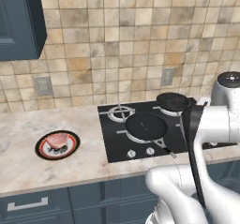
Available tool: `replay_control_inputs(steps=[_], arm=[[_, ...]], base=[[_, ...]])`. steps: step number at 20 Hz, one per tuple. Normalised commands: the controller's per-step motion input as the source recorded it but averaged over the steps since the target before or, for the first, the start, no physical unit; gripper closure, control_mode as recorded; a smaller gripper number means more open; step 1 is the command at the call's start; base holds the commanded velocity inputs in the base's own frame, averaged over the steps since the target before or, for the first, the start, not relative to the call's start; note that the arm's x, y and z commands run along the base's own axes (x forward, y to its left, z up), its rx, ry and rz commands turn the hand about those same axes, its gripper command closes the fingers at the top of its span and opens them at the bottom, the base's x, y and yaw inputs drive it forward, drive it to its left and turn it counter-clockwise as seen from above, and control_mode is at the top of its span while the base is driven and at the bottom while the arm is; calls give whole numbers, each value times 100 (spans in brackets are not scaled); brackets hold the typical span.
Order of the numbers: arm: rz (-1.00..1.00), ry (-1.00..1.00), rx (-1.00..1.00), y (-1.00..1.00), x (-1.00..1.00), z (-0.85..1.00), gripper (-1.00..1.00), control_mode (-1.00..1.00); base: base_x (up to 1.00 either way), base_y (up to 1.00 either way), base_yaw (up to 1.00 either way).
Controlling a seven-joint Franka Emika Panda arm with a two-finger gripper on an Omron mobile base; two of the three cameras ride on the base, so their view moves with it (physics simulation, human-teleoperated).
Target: Place one of the steaks on the plate and the other in the bowl. Then place the bowl in the fridge.
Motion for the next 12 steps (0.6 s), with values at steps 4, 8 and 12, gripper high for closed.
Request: replay_control_inputs(steps=[4, 8, 12], arm=[[71, 24, 0, 85, 3, 6, -100, -100], [53, 34, -6, 100, 14, 11, -100, -100], [40, 24, -2, 64, 34, 1, -100, -100]], base=[[0, 0, 0], [0, 0, 0], [0, 0, 0]])
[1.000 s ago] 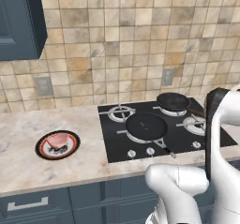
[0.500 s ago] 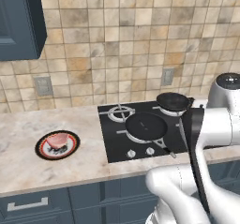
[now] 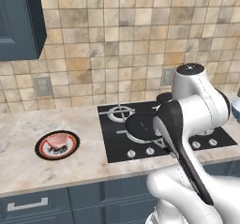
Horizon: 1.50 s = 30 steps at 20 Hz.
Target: Place one of the steaks on the plate and the other in the bowl. Then place the bowl in the fridge.
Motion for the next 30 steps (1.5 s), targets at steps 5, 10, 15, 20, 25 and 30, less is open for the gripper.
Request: replay_control_inputs(steps=[5, 10, 15, 20, 25, 30], arm=[[19, 7, 15, -17, 57, -32, -100, -100], [12, 9, 21, -22, 47, -47, -100, -100], [6, 0, 11, -9, 7, -22, -100, -100], [2, 0, 1, 0, 4, -10, -100, 100], [0, 0, 0, 0, 0, 0, -100, 100], [0, 0, 0, 0, 0, 0, -100, 100]], base=[[0, 0, 0], [0, 0, 0], [0, 0, 0], [0, 0, 0], [-15, 1, -10], [-37, 0, -25]])
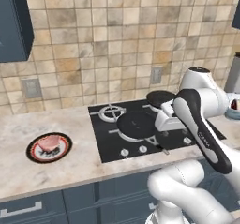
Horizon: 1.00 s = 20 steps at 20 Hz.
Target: Place one of the steaks on the plate and the other in the bowl. Then place the bowl in the fridge.
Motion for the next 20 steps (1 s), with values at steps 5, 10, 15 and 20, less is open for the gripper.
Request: replay_control_inputs(steps=[5, 10, 15, 20], arm=[[0, 0, 0, 0, 0, 0, -100, 100], [0, 0, 0, 0, 0, 0, -100, 100], [0, 0, 0, 0, 0, 0, -100, 100], [0, 0, 0, 0, 0, 0, -100, 100]], base=[[-51, 0, -34], [-34, 0, -48], [-18, 0, -58], [-17, 0, -55]])
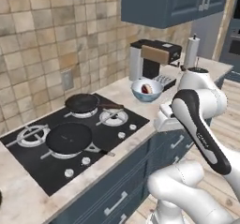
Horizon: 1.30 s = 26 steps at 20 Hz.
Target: Place one of the steaks on the plate and the other in the bowl. Then place the bowl in the fridge.
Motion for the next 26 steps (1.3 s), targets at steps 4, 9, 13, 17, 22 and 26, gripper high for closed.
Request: replay_control_inputs(steps=[4, 9, 13, 17, 22, 26], arm=[[0, 0, 0, 0, 0, 0, -100, 100], [0, 0, 0, 0, 0, 0, -100, 100], [0, 0, 0, 0, 0, 0, -100, 100], [0, 0, 0, 0, 0, 0, -100, 100], [0, 0, 0, 0, 0, 0, -100, 100], [0, 0, 0, 0, 0, 0, -100, 100]], base=[[-5, 0, -51], [0, 0, -46], [4, 0, -49], [23, 0, -47], [50, 0, -40], [74, 0, -38]])
